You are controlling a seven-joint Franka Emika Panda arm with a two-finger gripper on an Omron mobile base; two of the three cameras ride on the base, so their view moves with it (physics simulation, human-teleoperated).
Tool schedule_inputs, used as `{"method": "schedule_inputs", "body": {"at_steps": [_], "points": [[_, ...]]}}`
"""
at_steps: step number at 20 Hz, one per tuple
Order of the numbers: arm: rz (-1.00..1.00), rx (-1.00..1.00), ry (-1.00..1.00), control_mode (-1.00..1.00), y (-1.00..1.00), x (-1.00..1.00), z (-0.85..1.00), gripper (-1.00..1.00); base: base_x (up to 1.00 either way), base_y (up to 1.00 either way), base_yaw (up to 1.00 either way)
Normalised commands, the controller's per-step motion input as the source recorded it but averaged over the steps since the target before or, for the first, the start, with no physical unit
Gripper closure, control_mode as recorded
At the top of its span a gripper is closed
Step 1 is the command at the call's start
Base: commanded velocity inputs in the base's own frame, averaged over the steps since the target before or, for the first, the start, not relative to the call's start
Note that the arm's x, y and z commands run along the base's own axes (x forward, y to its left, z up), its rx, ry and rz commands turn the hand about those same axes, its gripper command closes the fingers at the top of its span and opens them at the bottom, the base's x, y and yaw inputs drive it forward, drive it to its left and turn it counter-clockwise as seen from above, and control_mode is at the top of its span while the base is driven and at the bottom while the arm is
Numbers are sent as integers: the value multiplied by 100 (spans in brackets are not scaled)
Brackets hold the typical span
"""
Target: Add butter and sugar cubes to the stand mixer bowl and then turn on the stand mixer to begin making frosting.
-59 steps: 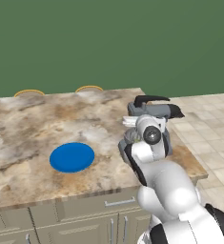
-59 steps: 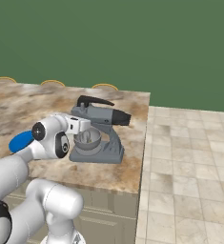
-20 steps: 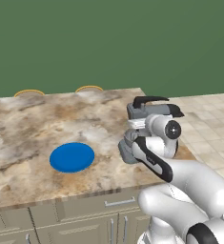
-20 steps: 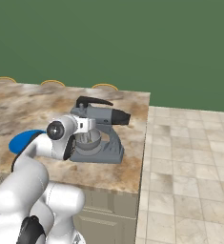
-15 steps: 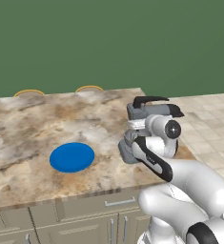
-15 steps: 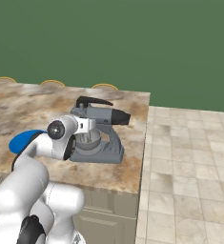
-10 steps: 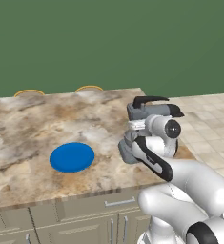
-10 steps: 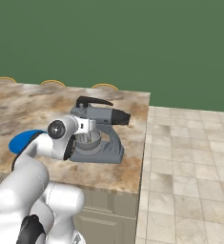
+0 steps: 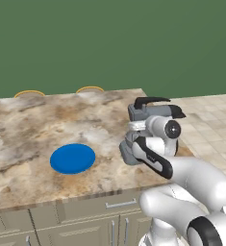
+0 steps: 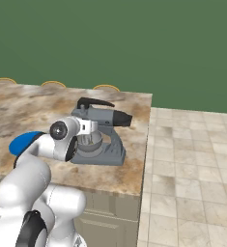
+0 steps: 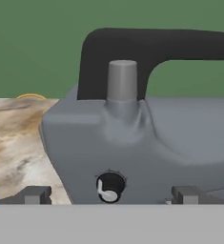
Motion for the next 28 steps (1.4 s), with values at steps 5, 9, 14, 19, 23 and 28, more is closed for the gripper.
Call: {"method": "schedule_inputs", "body": {"at_steps": [5,9,14,19,23,28], "points": [[0,0,0,-100,0,2,-10,-100,0,0,0],[0,0,0,-100,0,1,0,-100,0,0,0],[0,0,0,-100,0,3,0,-100,0,0,0],[0,0,0,-100,0,4,0,-100,0,0,0],[0,0,0,-100,0,5,0,-100,0,0,0],[0,0,0,-100,0,3,0,-100,0,0,0]]}}
